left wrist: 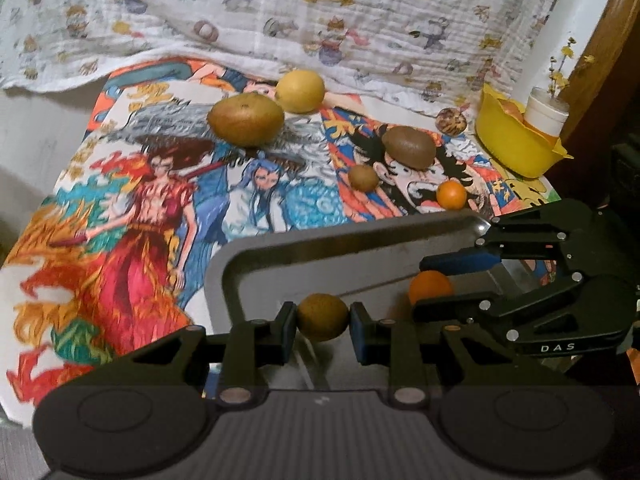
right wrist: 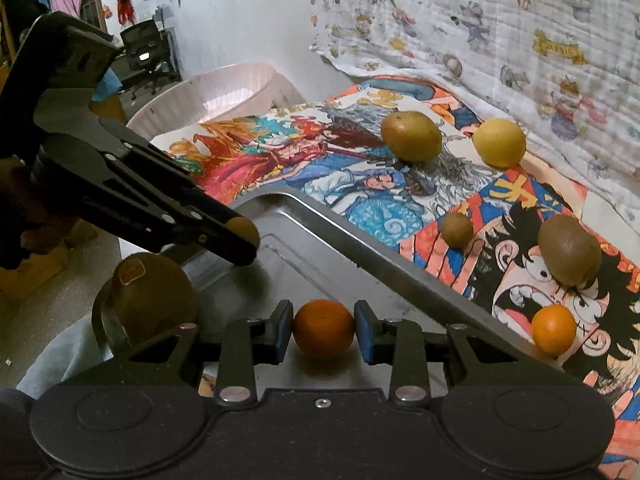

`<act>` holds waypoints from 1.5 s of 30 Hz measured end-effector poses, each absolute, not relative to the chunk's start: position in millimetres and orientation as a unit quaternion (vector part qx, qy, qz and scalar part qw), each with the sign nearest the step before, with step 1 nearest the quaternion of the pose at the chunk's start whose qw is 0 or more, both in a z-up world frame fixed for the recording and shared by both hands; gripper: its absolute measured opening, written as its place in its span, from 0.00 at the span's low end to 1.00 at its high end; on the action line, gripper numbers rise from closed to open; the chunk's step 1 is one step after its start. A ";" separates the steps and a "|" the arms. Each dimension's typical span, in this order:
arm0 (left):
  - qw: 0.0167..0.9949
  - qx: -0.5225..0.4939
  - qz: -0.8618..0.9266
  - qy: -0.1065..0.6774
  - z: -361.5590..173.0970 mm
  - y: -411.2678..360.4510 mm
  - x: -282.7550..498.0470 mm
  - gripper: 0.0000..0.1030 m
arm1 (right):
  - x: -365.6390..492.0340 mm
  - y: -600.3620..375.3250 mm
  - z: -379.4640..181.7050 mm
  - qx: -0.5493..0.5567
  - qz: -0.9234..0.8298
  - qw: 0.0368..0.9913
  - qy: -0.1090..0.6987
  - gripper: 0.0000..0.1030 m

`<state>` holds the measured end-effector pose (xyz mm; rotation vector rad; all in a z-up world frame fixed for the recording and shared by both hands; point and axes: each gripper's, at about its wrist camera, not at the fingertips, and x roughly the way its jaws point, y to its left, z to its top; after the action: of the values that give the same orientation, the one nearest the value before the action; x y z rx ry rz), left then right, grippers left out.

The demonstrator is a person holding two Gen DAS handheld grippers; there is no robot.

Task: Organize fruits
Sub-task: 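Lower the small kiwi onto the tray with the left tool while the right tool releases the tangerine there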

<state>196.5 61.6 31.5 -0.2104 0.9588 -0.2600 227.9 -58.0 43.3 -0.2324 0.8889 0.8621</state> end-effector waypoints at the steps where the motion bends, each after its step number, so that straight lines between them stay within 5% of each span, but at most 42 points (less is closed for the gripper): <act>1: 0.873 -0.105 -0.123 0.461 31.2 62.5 195.4 0.30 | 227.5 -57.9 42.8 -0.108 0.401 0.808 0.418 0.34; 21: 0.862 -0.125 -0.103 0.480 27.2 66.9 191.2 0.32 | 225.0 -61.4 39.9 -0.089 0.388 0.812 0.427 0.38; 27: 0.868 -0.140 -0.104 0.465 35.3 68.4 186.1 0.54 | 220.2 -66.1 46.3 -0.088 0.380 0.824 0.412 0.53; 37: 0.890 -0.143 -0.099 0.421 56.6 71.1 164.5 0.97 | 207.1 -78.8 64.8 -0.059 0.387 0.836 0.386 0.97; 45: 0.897 -0.130 -0.096 0.411 62.8 76.6 141.1 0.99 | 184.6 -79.4 72.5 -0.091 0.401 0.833 0.369 0.99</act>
<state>141.1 76.6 62.8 -0.2685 0.8504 -0.1994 184.6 -79.4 72.5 -0.1919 0.7830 0.8500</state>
